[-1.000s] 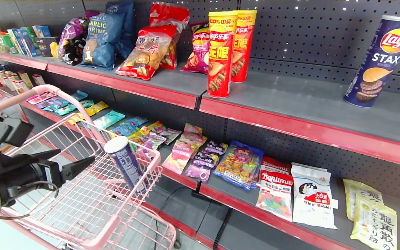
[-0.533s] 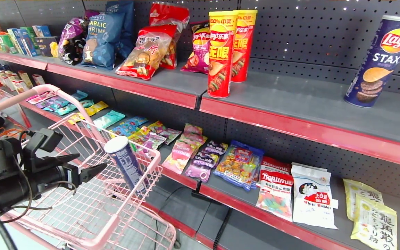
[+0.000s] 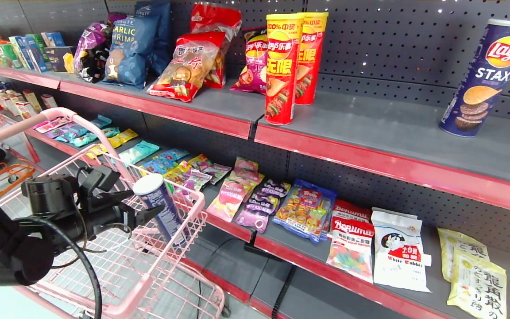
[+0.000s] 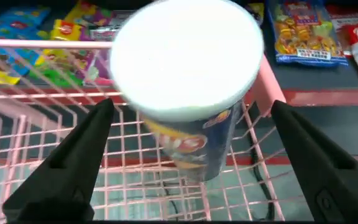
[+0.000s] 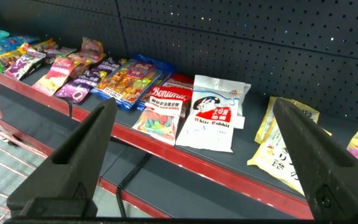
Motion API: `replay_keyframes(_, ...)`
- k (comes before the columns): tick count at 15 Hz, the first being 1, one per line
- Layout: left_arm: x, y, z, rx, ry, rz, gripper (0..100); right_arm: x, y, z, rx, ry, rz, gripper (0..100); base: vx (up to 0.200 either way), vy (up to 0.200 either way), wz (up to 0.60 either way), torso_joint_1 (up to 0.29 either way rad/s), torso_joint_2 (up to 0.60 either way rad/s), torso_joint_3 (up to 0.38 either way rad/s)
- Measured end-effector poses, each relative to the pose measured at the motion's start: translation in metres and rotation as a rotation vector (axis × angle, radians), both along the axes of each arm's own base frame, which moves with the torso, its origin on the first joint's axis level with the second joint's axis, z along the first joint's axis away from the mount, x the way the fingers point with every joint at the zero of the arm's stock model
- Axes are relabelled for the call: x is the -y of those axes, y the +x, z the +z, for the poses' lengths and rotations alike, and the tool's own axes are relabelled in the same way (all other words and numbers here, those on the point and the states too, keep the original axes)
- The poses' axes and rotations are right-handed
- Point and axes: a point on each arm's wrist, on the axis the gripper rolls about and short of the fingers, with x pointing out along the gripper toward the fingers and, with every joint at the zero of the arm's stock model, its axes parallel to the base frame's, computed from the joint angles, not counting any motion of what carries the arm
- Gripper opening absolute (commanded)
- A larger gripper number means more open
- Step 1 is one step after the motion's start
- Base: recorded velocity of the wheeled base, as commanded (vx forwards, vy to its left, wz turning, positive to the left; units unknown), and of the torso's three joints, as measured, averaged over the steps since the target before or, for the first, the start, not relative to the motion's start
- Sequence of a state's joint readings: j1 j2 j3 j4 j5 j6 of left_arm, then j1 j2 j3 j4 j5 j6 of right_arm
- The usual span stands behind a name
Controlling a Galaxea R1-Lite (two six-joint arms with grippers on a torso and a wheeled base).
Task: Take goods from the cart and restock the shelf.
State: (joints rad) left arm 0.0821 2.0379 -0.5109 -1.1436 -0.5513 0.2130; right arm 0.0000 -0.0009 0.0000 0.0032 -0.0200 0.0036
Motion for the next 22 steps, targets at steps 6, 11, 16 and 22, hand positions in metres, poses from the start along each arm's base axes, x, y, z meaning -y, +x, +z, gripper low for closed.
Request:
replay_keyframes(6,0.011,0.015,-0.018,-0.031,0.000,-0.026,0,0.000,0.000,0.000,0.000,-0.001,0.000,100,0.000,0.000,0.00,0.000,0.00,0.000)
replay_keyframes(11,0.007,0.009,-0.006,-0.014,-0.010,-0.012,0,0.000,0.000,0.000,0.000,-0.001,0.000,100,0.000,0.000,0.00,0.000,0.00,0.000)
replay_keyframes(16,0.000,-0.031,0.049,0.017,-0.073,0.045,0,0.000,0.000,0.000,0.000,-0.004,0.000,100,0.000,0.000,0.00,0.000,0.00,0.000)
replay_keyframes(22,0.006,-0.163,0.138,0.030,-0.118,0.102,0,0.000,0.000,0.000,0.000,-0.005,0.002,100,0.000,0.000,0.00,0.000,0.00,0.000)
